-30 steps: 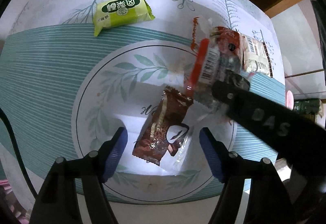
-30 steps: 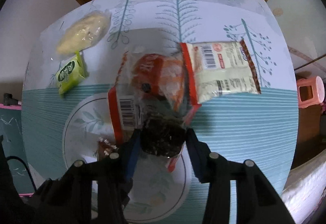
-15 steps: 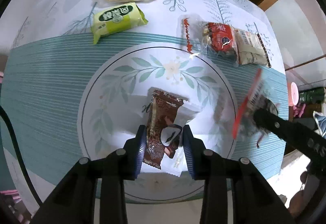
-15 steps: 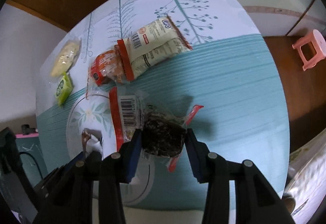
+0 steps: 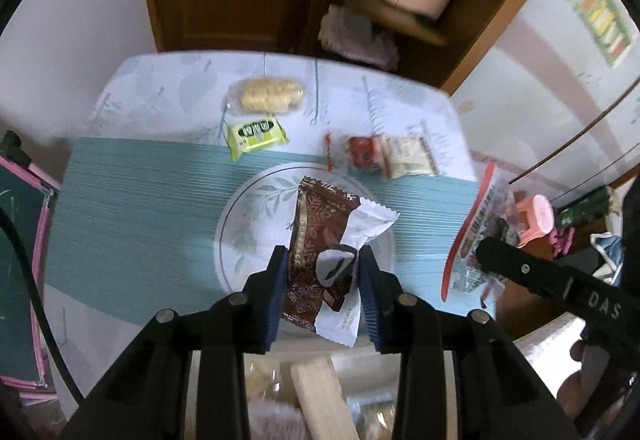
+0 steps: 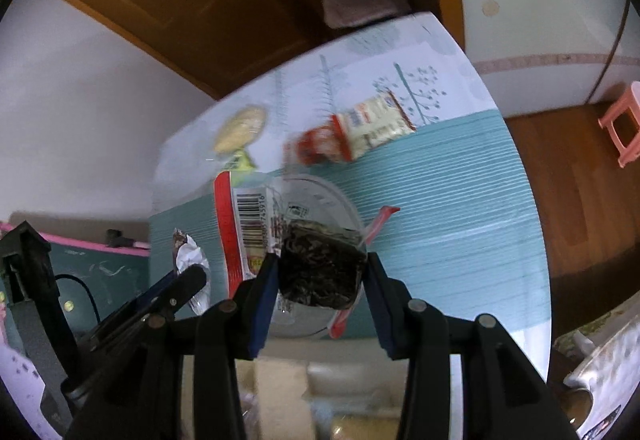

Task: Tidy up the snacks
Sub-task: 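Carry both packs over the tray and release them inside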

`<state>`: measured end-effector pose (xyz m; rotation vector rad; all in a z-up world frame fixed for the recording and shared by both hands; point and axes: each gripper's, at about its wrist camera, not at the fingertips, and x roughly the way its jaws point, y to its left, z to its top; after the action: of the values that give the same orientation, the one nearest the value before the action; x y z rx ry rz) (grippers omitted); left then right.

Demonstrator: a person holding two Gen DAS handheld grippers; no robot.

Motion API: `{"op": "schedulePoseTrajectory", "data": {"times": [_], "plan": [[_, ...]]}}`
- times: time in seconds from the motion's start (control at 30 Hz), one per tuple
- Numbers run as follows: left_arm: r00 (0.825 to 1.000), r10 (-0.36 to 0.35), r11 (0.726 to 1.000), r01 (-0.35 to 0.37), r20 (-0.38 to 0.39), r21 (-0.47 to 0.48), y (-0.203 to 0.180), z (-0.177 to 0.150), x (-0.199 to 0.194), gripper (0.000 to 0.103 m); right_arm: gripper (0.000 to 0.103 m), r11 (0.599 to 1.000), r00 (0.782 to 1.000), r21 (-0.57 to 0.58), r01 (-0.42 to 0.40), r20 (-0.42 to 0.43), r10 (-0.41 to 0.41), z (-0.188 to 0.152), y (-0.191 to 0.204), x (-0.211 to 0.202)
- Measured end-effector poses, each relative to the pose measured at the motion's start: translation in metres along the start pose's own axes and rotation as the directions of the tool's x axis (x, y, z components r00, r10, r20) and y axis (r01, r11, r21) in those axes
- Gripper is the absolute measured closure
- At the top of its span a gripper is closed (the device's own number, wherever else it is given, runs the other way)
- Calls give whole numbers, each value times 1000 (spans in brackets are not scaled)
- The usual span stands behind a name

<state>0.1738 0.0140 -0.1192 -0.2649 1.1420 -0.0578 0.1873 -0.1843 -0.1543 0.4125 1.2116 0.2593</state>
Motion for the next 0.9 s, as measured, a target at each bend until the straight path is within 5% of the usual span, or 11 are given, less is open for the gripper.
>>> {"op": "schedulePoseTrajectory", "data": {"times": [0.37, 0.9], "plan": [[998, 20, 1000, -20, 66, -11, 22, -76, -101, 70, 60, 989, 998, -136, -52, 23, 55, -69, 28, -74], [997, 68, 996, -71, 39, 57, -2, -148, -119, 70, 60, 975, 1000, -221, -2, -21, -3, -150, 12, -109]]}}
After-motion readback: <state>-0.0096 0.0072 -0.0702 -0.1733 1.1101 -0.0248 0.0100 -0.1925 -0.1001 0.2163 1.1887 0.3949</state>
